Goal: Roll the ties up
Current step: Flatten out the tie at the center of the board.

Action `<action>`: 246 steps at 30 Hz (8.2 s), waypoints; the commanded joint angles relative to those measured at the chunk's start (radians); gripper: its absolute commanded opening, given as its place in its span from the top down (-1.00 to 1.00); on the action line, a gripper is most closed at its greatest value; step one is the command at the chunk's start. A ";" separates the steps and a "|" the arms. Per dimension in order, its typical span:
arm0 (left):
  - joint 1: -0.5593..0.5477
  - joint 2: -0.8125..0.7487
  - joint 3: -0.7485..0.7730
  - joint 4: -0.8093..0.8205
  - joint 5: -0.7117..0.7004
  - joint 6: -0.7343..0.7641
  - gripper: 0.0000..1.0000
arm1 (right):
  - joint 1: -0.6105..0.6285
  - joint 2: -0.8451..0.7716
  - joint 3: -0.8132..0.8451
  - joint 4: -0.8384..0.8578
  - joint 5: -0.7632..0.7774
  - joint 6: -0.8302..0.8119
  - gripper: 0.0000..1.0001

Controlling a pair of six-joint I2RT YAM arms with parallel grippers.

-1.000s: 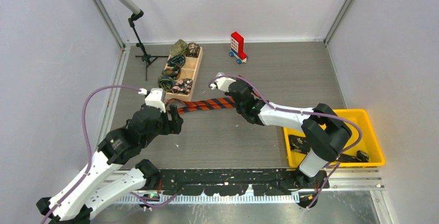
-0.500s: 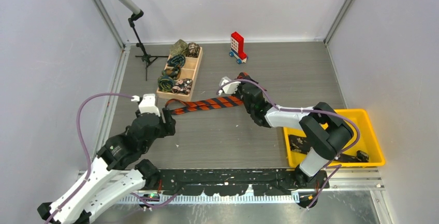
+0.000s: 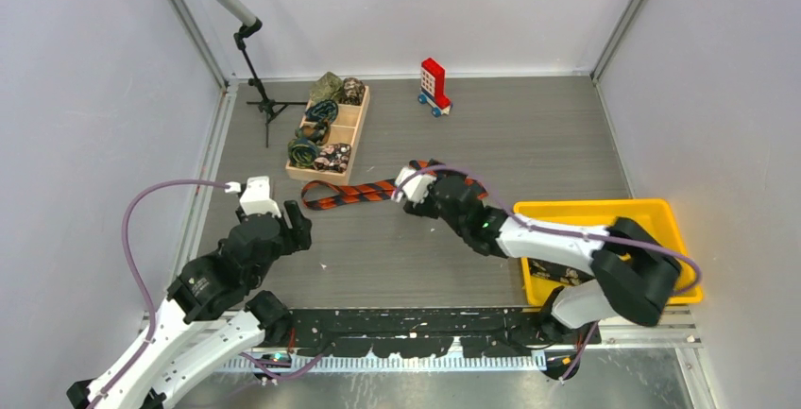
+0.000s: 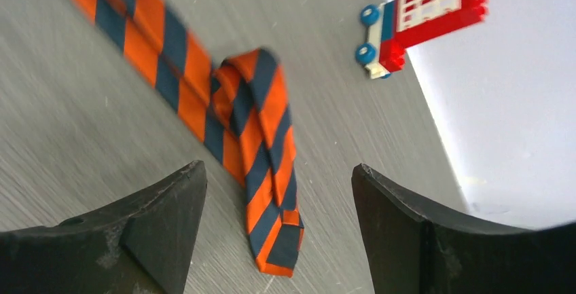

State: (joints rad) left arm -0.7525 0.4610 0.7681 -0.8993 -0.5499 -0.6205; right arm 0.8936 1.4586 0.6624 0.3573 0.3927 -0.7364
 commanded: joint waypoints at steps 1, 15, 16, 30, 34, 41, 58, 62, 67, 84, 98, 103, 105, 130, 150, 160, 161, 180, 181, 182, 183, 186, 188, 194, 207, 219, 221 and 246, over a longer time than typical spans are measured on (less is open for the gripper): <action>0.000 -0.003 0.032 -0.002 -0.024 0.024 -0.32 | -0.036 -0.166 0.165 -0.154 -0.057 0.490 -0.65; 0.000 0.000 0.086 -0.024 0.046 0.217 -0.31 | -0.159 -0.016 0.447 -0.837 0.134 1.606 -0.12; -0.001 -0.004 0.087 -0.029 0.045 0.218 -0.31 | -0.178 0.003 0.453 -0.847 0.105 1.621 -0.12; -0.001 -0.091 0.074 -0.035 0.014 0.200 -0.28 | -0.393 0.238 0.437 -0.750 -0.198 1.628 -0.02; -0.001 -0.093 0.075 -0.038 0.009 0.199 -0.28 | -0.447 0.293 0.414 -0.709 -0.243 1.627 -0.01; -0.001 -0.097 0.074 -0.040 0.004 0.200 -0.27 | -0.540 0.365 0.401 -0.701 -0.267 1.614 0.02; -0.001 -0.091 0.075 -0.037 0.009 0.204 -0.22 | -0.778 0.454 0.543 -0.788 -0.189 1.503 0.05; -0.001 -0.096 0.074 -0.039 0.004 0.204 -0.21 | -0.823 0.525 0.664 -0.825 -0.167 1.474 0.08; -0.002 -0.097 0.074 -0.040 0.000 0.202 -0.20 | -0.878 0.610 0.776 -0.844 -0.118 1.424 0.09; -0.001 -0.080 0.075 -0.036 0.011 0.209 -0.86 | -0.820 0.579 1.204 -0.992 0.038 1.267 -0.20; 0.000 -0.104 0.065 -0.024 0.016 0.208 -0.97 | -0.415 0.327 0.799 -0.854 -0.081 1.460 -0.06; 0.000 -0.114 0.064 -0.024 0.015 0.205 -0.90 | -0.421 0.375 0.755 -0.854 -0.035 1.448 -0.02; -0.001 -0.113 0.064 -0.025 0.012 0.204 -0.88 | -0.440 0.389 0.719 -0.849 -0.034 1.447 -0.01; 0.000 -0.081 0.047 0.004 0.042 0.202 -0.95 | -0.276 0.373 0.789 -0.796 -0.221 1.489 0.21; 0.000 -0.065 0.062 -0.043 0.025 0.149 -0.78 | -0.094 0.717 0.985 -0.685 -0.336 1.664 0.62; 0.000 -0.044 0.059 -0.022 0.029 0.160 -0.75 | -0.097 0.626 0.812 -0.703 -0.286 1.604 0.70; 0.000 -0.038 0.063 -0.020 0.028 0.155 -0.72 | -0.099 0.610 0.787 -0.702 -0.285 1.597 0.70; 0.002 0.284 -0.081 0.267 0.121 -0.117 -0.36 | -0.122 0.282 0.593 -0.811 -0.279 1.430 0.72; 0.009 0.318 -0.079 0.284 0.124 -0.113 -0.36 | -0.121 0.271 0.596 -0.808 -0.285 1.437 0.72; 0.018 0.357 -0.072 0.303 0.130 -0.108 -0.35 | -0.118 0.262 0.596 -0.801 -0.292 1.447 0.72; 0.028 0.393 -0.067 0.313 0.137 -0.106 -0.33 | -0.114 0.256 0.597 -0.788 -0.302 1.454 0.72; 0.076 0.506 -0.052 0.381 0.179 -0.096 -0.27 | -0.108 0.260 0.609 -0.739 -0.348 1.481 0.72; 0.116 0.564 -0.049 0.427 0.212 -0.090 -0.22 | -0.101 0.278 0.630 -0.705 -0.373 1.510 0.73; 0.205 0.713 -0.038 0.529 0.293 -0.075 0.13 | -0.069 0.367 0.703 -0.644 -0.427 1.544 0.75; 0.211 0.835 -0.096 0.600 0.315 -0.080 0.33 | -0.044 0.472 0.711 -0.564 -0.487 1.588 0.82; 0.211 0.744 -0.231 0.603 0.323 -0.137 0.35 | -0.028 0.519 0.562 -0.491 -0.481 1.605 0.87; 0.211 0.719 -0.235 0.601 0.323 -0.137 0.36 | -0.027 0.524 0.552 -0.489 -0.480 1.605 0.87; 0.274 0.123 -0.349 0.463 0.375 -0.238 -0.99 | 0.021 0.154 0.482 -0.494 -0.213 1.406 0.69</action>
State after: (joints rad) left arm -0.4877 0.6888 0.4885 -0.5053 -0.2195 -0.8539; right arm 0.9245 1.7458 1.1938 -0.2016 0.0643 0.7128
